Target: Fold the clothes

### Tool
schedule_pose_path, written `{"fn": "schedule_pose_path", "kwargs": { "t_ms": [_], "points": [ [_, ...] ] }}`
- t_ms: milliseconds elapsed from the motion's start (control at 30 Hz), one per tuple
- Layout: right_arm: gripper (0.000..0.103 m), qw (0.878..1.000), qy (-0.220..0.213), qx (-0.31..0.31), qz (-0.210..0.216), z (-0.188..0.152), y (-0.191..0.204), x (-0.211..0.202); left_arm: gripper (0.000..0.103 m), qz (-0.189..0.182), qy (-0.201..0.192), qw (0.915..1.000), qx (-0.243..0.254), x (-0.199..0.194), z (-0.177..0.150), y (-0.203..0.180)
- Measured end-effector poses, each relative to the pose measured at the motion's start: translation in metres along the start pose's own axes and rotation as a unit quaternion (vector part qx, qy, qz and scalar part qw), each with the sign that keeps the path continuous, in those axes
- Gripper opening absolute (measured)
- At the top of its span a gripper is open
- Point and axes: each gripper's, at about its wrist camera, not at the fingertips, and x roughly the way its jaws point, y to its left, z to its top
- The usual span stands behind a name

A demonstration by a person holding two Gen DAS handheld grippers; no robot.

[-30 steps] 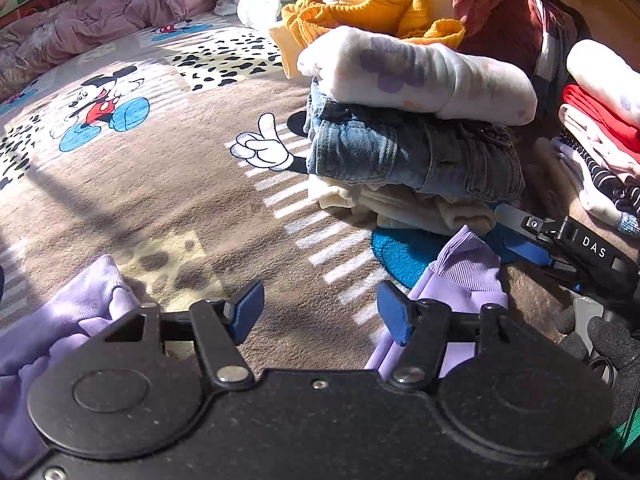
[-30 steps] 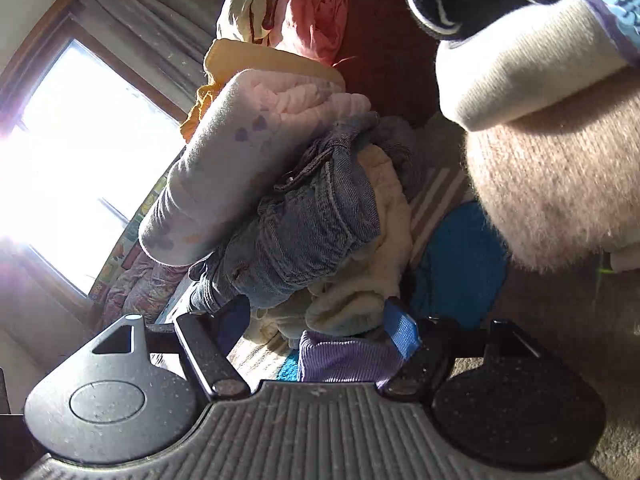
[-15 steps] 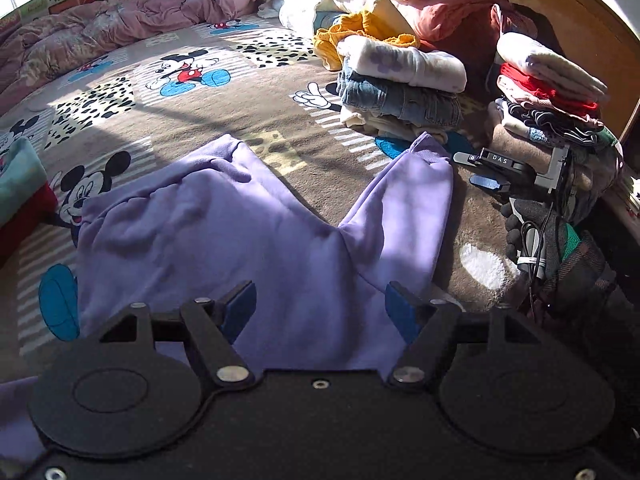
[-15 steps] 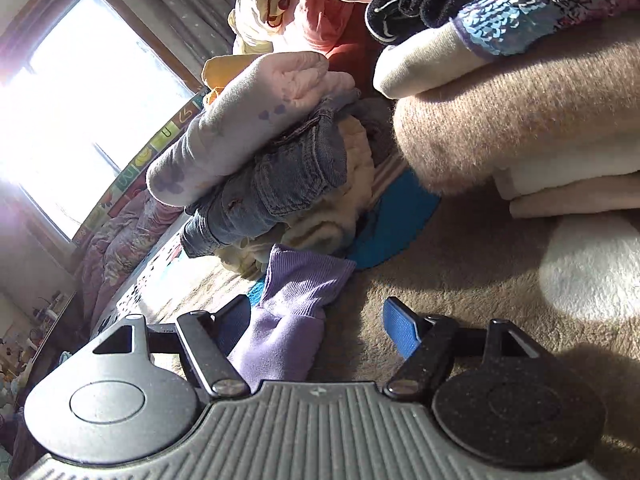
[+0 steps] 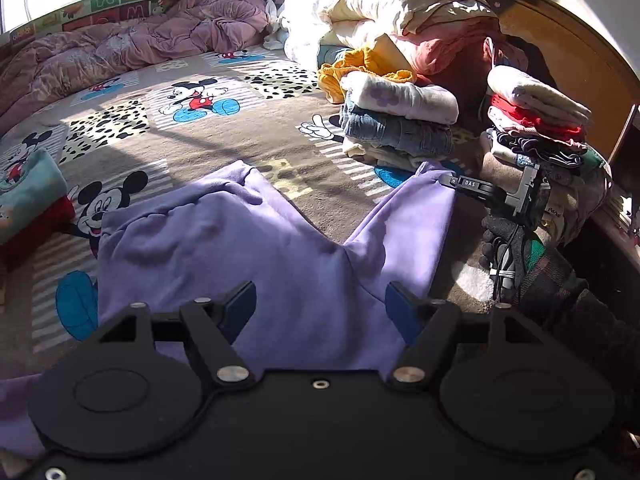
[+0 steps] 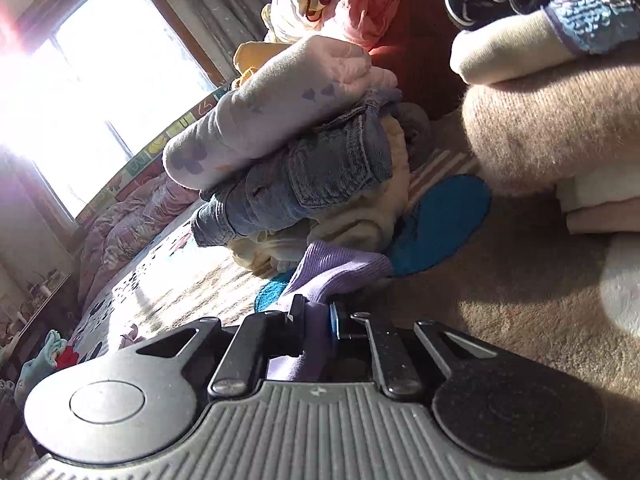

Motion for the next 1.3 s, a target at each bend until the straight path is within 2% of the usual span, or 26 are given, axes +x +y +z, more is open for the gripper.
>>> {"fn": "schedule_pose_path", "kwargs": {
  "t_ms": [67, 133, 167, 233, 300, 367, 467, 567, 600, 667, 833, 933, 1033, 1100, 1233, 1300],
  "points": [
    [0.019, 1.0, 0.017, -0.015, -0.019, 0.0, 0.003, 0.005, 0.071, -0.004, -0.001, 1.0, 0.007, 0.001, 0.0, -0.003],
    [0.042, 0.998, 0.054, 0.001, -0.037, -0.004, -0.009, 0.019, 0.071, -0.004, 0.003, 0.9999, 0.017, 0.003, -0.001, -0.006],
    [0.04, 0.997, 0.06, 0.014, -0.047, -0.005, -0.016, 0.023, 0.071, -0.002, 0.004, 0.9998, 0.022, 0.005, -0.002, -0.008],
    [0.042, 0.998, 0.029, 0.014, -0.059, 0.001, -0.019, 0.013, 0.071, 0.001, 0.005, 0.9995, 0.032, 0.007, -0.002, -0.011],
    [0.042, 0.998, -0.002, -0.036, -0.053, 0.004, -0.008, 0.003, 0.071, 0.0, 0.004, 0.9993, 0.036, 0.008, -0.002, -0.013],
    [0.042, 0.998, 0.006, -0.058, -0.002, 0.007, 0.0, 0.008, 0.071, -0.001, 0.003, 0.9993, 0.039, 0.009, -0.003, -0.013],
    [0.041, 0.994, 0.041, -0.101, 0.023, 0.014, 0.015, 0.038, 0.071, 0.002, 0.009, 0.9993, 0.037, 0.014, -0.004, -0.013],
    [0.042, 0.992, 0.093, -0.08, -0.002, 0.021, 0.007, 0.082, 0.071, 0.003, 0.019, 0.9993, 0.033, 0.022, -0.006, -0.01],
    [0.042, 0.993, 0.097, -0.065, -0.005, 0.022, 0.001, 0.087, 0.071, 0.005, 0.023, 0.9992, 0.032, 0.024, -0.008, -0.008],
    [0.038, 0.994, 0.1, -0.03, -0.008, 0.023, -0.012, 0.094, 0.071, 0.011, 0.031, 0.9991, 0.028, 0.028, -0.012, -0.003],
    [0.041, 0.996, 0.069, -0.055, -0.024, 0.027, -0.001, 0.074, 0.071, 0.022, 0.051, 0.9984, 0.008, 0.033, -0.02, 0.013],
    [0.041, 0.991, 0.048, -0.126, 0.003, 0.023, 0.032, 0.042, 0.071, 0.024, 0.057, 0.9981, 0.008, 0.032, -0.021, 0.015],
    [0.042, 0.98, 0.074, -0.168, 0.082, 0.003, 0.069, 0.018, 0.071, 0.025, 0.053, 0.9982, 0.011, 0.03, -0.018, 0.013],
    [0.042, 0.973, 0.096, -0.175, 0.116, -0.01, 0.091, 0.012, 0.071, 0.028, 0.044, 0.9986, 0.01, 0.025, -0.014, 0.012],
    [0.042, 0.952, 0.114, -0.19, 0.212, -0.028, 0.15, 0.0, 0.071, 0.034, 0.019, 0.9992, 0.007, 0.012, -0.004, 0.01],
    [0.039, 0.932, 0.151, -0.192, 0.267, -0.043, 0.178, 0.002, 0.071, 0.033, 0.005, 0.9994, 0.004, 0.005, 0.0, 0.01]
  ]
}}
